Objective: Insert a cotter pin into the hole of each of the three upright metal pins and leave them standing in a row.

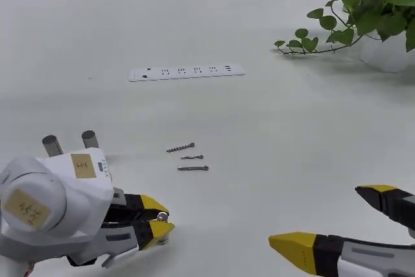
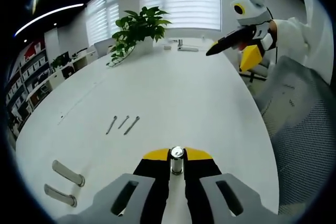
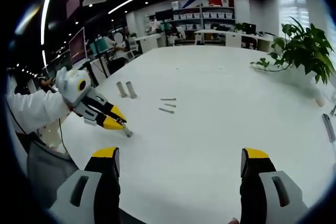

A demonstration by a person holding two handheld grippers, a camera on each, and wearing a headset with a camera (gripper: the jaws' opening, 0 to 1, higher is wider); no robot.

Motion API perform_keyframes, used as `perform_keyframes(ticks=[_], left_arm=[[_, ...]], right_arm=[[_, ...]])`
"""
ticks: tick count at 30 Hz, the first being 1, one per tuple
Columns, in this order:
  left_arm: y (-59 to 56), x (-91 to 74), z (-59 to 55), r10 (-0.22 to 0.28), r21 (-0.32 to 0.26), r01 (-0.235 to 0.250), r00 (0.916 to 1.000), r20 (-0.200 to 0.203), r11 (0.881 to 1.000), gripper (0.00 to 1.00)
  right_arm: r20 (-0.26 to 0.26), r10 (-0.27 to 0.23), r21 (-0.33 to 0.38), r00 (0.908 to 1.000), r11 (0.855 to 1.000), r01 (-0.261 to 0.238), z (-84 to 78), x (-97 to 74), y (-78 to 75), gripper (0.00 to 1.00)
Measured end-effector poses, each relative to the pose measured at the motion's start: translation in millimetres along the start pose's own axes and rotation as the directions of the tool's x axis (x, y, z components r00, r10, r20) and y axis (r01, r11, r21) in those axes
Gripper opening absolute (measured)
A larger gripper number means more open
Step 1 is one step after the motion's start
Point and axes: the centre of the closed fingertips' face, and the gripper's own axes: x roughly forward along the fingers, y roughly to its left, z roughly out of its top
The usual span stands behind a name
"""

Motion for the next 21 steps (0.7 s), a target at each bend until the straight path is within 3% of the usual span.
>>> perform_keyframes(ticks=[13,21], left_arm=[[2.3,-1.9,-2.3,0.010,-0.039,-0.010,0.9999,0.006,0.999,0.07],[5.6,-11.3,-4.7,0.037,-0.066,-0.037,0.9993,-0.003,0.997,0.26]], right_arm=[[-0.005,0.001,-0.006,1.0000,1.000,-0.001,0.8,1.5,1.0,0.95],[0.012,0.025,-0.005,0.9996,1.000,-0.025,2.6,1.4,6.7,0.95]])
